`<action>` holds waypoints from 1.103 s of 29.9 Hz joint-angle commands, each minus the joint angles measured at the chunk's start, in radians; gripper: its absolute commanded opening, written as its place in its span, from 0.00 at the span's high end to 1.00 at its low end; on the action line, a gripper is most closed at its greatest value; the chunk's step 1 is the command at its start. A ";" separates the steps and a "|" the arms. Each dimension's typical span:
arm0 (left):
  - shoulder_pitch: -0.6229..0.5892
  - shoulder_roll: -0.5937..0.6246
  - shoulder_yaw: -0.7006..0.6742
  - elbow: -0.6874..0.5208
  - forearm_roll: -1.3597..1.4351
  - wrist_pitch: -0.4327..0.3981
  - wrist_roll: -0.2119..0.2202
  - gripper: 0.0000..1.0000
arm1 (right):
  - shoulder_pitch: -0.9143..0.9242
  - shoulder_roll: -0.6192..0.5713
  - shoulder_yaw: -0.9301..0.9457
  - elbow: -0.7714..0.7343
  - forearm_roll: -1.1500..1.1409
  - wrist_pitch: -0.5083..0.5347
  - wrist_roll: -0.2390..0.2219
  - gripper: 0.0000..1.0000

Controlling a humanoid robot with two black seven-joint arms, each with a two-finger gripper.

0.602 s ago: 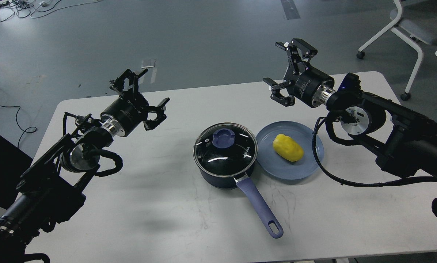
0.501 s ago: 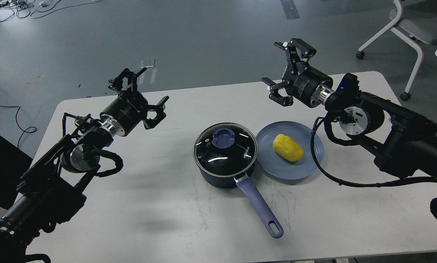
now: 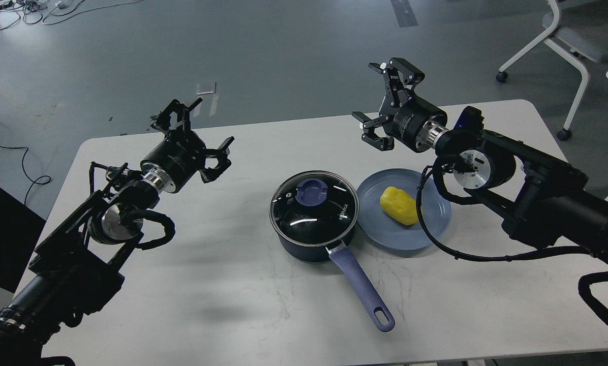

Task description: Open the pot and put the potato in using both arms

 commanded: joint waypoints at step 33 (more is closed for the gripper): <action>0.002 -0.012 -0.013 -0.040 -0.005 0.086 -0.002 0.02 | 0.047 -0.071 -0.012 0.000 0.002 0.011 0.000 0.00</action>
